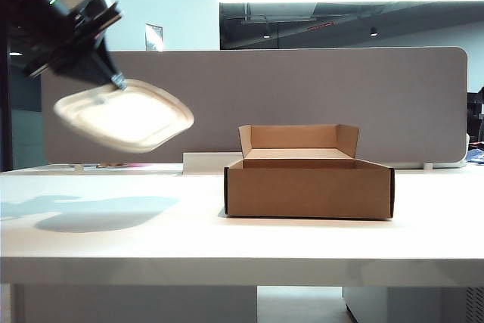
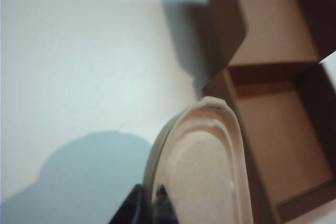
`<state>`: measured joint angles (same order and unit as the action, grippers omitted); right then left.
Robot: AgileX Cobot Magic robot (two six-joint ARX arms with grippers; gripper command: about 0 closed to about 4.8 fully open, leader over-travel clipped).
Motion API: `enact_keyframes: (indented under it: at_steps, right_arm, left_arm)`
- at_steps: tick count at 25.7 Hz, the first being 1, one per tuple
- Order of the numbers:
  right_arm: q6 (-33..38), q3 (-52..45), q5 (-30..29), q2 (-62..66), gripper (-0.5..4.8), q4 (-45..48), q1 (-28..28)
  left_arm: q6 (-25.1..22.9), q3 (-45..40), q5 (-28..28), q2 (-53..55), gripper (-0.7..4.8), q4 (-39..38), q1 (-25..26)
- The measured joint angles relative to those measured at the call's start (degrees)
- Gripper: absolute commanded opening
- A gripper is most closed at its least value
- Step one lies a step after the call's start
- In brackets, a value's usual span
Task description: Pick up the lid and place it into the paper box.
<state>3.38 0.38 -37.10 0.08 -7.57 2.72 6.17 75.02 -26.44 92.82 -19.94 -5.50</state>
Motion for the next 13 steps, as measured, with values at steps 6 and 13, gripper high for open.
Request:
enact_keyframes:
  at_steps: [6,13]
  right_arm:
    - [0.0,0.0,0.0,0.0,-0.05,0.0,0.0]
    - [0.0,0.0,0.0,0.0,-0.05,0.0,0.0]
  left_arm:
    - [3.6,0.9,0.4,0.1,-0.06,9.2,-7.1]
    - [1.4,1.0,15.4,2.1,-0.06,31.1,-19.5]
